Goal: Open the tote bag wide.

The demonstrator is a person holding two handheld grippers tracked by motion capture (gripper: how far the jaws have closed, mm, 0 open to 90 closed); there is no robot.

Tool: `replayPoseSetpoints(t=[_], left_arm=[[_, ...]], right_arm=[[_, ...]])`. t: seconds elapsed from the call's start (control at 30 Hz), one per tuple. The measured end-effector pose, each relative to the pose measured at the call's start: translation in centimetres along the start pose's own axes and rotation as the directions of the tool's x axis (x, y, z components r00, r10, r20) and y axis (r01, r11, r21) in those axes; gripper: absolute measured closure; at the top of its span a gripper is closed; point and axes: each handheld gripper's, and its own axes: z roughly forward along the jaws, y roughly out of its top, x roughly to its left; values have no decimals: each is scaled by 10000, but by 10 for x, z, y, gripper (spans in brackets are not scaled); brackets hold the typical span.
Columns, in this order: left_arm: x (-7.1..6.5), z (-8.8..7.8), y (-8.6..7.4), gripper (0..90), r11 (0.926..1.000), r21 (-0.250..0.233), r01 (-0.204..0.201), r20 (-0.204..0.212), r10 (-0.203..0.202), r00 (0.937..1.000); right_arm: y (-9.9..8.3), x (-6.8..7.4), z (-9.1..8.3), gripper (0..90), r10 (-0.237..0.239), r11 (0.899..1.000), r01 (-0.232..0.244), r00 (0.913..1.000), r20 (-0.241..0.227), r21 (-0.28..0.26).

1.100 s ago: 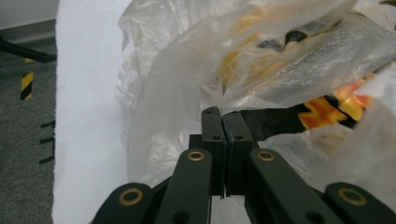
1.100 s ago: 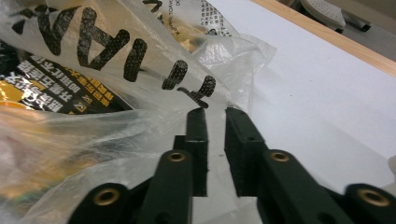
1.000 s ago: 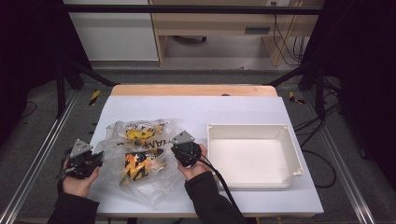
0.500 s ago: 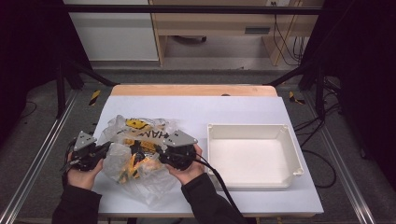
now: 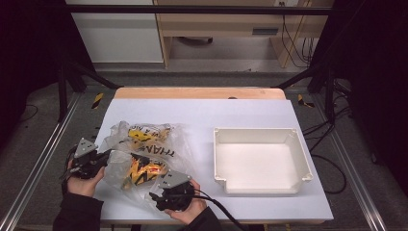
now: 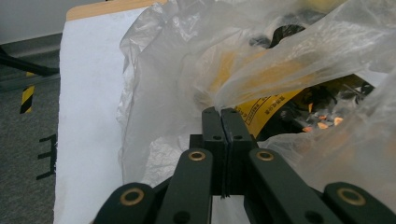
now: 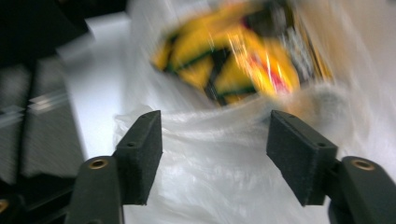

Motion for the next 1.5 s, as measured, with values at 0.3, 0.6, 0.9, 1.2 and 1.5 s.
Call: replayPoseSetpoints(t=[0.3, 0.6, 0.9, 1.2, 1.5], left_arm=[[-1, 2, -2, 898, 9999, 135, -91, 42, 91, 9999], [-3, 1, -4, 898, 9997, 159, -174, 209, 170, 9996], [-4, -1, -4, 898, 9998, -7, -180, 202, 180, 9996], [-2, -3, -5, 898, 9999, -29, -156, 232, 157, 9996], [-3, -2, -5, 898, 9999, 6, -141, 201, 141, 9997]], right_arm=[[-24, -22, -3, 890, 112, 9861, -469, 9760, 2174, 1597], [-26, -25, -21, 801, 425, 9927, -686, 9689, 2437, 996], [16, 4, -36, 752, 287, 9976, -286, 9996, 8, -625], [-1, 10, 27, 900, 242, 9890, -259, 9996, 135, 1454], [-29, -23, -5, 900, 572, 9724, -1001, 9781, 2003, 2108]])
